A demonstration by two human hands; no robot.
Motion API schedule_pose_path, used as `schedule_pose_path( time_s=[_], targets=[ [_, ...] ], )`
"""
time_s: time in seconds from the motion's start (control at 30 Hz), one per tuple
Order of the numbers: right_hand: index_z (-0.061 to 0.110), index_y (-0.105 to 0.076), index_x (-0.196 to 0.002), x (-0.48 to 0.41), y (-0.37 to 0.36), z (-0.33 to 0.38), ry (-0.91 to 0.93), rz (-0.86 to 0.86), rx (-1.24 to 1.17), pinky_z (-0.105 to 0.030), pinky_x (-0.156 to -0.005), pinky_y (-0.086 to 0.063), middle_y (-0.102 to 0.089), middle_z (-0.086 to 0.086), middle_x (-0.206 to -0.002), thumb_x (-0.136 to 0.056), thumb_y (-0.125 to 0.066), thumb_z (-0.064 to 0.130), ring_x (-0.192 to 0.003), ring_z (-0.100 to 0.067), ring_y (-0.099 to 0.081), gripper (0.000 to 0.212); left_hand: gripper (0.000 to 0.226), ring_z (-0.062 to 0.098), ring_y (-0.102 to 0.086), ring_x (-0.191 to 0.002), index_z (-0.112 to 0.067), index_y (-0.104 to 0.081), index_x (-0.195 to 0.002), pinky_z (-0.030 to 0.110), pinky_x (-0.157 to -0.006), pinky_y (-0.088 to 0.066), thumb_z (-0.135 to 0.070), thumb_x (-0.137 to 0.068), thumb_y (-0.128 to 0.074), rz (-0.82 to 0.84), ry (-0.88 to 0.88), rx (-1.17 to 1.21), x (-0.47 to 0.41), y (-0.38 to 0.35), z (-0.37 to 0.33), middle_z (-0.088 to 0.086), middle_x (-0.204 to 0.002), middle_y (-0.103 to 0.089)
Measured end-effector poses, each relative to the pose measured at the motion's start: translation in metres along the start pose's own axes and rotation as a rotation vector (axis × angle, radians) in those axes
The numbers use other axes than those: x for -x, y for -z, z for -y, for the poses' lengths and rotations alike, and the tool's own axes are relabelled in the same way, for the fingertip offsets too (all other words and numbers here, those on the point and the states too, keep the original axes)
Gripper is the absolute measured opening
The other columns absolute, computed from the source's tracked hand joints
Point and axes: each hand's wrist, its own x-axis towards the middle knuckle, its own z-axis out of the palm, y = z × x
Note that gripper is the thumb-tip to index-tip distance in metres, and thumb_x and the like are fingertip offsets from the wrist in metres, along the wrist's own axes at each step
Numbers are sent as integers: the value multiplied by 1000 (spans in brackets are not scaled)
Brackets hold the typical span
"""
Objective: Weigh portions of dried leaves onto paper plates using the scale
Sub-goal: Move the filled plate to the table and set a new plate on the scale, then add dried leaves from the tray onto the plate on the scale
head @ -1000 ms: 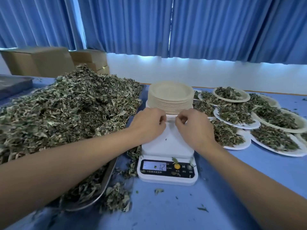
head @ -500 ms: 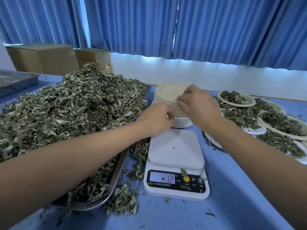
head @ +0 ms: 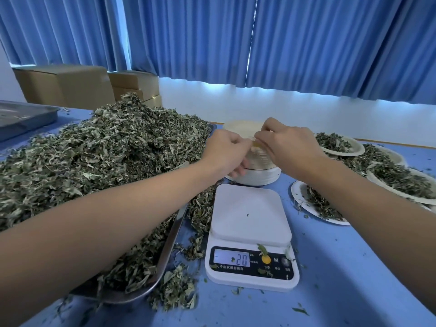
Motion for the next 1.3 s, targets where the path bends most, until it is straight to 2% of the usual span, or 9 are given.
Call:
schedule_pose_path(
  time_s=[0.2, 0.33, 0.6, 0.8, 0.9, 1.0, 1.07, 1.17, 1.3],
  targets=[
    [16, -65, -123, 1, 15, 0, -37, -121, -27, -37, -58, -43, -57, -4, -121, -104, -50, 11, -64, -39, -58, 25, 39, 19, -59, -41, 3, -65, -101, 21, -39, -45, -35, -99, -56, -76, 228, 383, 1, 12, -15, 11, -59, -65],
    [19, -61, -131, 13, 30, 11, -29, -165, -13, -40, -57, -42, -60, -5, -116, -104, -46, 9, -68, -40, -59, 32, 43, 20, -55, -39, -6, -60, -87, 20, -40, -41, -41, -101, -40, -143, 268, 593, 3, 21, -19, 9, -54, -63],
    [7, -73, -110, 91, 43, 40, 166, -369, -89, -26, -35, -32, -72, -8, -99, -74, -79, -10, -52, -31, -57, 40, 49, 18, -50, -40, -8, -59, -87, 18, -42, -30, -55, -94, -48, -297, 329, 560, 17, 58, 7, 3, -52, -58],
    [7, -71, -120, 148, 32, 40, 337, -262, -133, -24, -40, -30, -71, -7, -109, -65, -68, -15, -62, -25, -63, 59, 24, 15, -54, -43, -7, -65, -91, 21, -36, -32, -31, -92, -67, -39, 281, 115, 33, 77, 17, 1, -58, -63],
    [12, -74, -118, 161, 30, 38, 369, -220, -198, -27, -41, -41, -70, -4, -112, -84, -73, 5, -66, -20, -64, 35, 38, 17, -58, -49, -5, -69, -85, 24, -43, -40, -38, -100, -56, -23, 73, -238, 33, 84, 20, 1, -60, -66],
    [11, -76, -108, 163, 29, 30, 142, -311, -303, -28, -45, -44, -70, -4, -104, -105, -48, 29, -64, -22, -64, 34, 33, 20, -58, -62, -4, -69, -95, 29, -60, -46, -32, -100, -53, -2, -22, -660, 27, 100, 23, 5, -76, -67],
    [10, -72, -93, 163, 24, 23, -70, -291, -409, -39, -49, -51, -68, -4, -88, -105, -45, 33, -62, -27, -62, 38, 28, 23, -65, -87, -11, -68, -112, 35, -80, -54, -31, -100, -53, 193, 70, -934, 26, 107, 25, 9, -106, -70],
    [11, -63, -75, 167, 14, 19, -257, -158, -548, -46, -53, -50, -60, -4, -62, -107, -45, 37, -53, -28, -56, 45, 55, 28, -54, -127, -15, -45, -149, 36, -106, -45, -33, -99, -57, 490, 145, -1199, 32, 110, 28, 10, -150, -48],
    [14, -54, -66, 177, 6, 12, -309, 56, -600, -47, -56, -51, -53, -3, -50, -102, -47, 39, -50, -25, -54, 44, 68, 26, -66, -102, -20, -41, -150, 38, -87, -56, -26, -90, -73, 549, 157, -1202, 36, 112, 28, 7, -140, -52]
  ],
)
